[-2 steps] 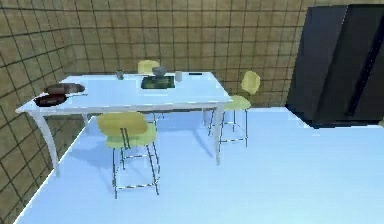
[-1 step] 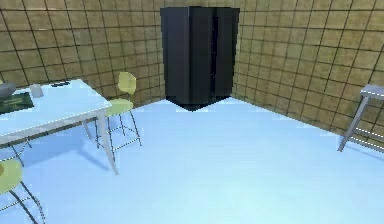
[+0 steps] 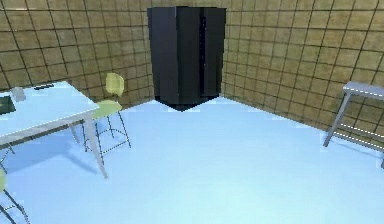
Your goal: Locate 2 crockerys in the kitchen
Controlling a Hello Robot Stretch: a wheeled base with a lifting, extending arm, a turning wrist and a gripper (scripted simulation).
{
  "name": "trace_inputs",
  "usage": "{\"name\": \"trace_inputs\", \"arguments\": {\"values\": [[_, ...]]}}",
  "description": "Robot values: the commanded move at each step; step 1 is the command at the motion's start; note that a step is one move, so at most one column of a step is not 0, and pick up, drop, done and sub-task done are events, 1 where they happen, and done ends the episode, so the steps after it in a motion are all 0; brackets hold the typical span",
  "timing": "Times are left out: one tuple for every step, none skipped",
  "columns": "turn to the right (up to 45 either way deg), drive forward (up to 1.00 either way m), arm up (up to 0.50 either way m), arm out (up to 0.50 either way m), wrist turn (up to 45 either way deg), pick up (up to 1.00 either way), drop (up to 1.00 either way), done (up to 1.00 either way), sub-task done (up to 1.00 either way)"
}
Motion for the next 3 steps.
{"name": "trace_inputs", "arguments": {"values": [[0.0, 0.45, 0.0, 0.0, 0.0, 0.0, 0.0, 0.0, 0.0], [42.0, 0.0, 0.0, 0.0, 0.0, 0.0, 0.0, 0.0, 0.0], [0.0, 1.0, 0.0, 0.0, 0.0, 0.0, 0.0, 0.0, 0.0]]}}
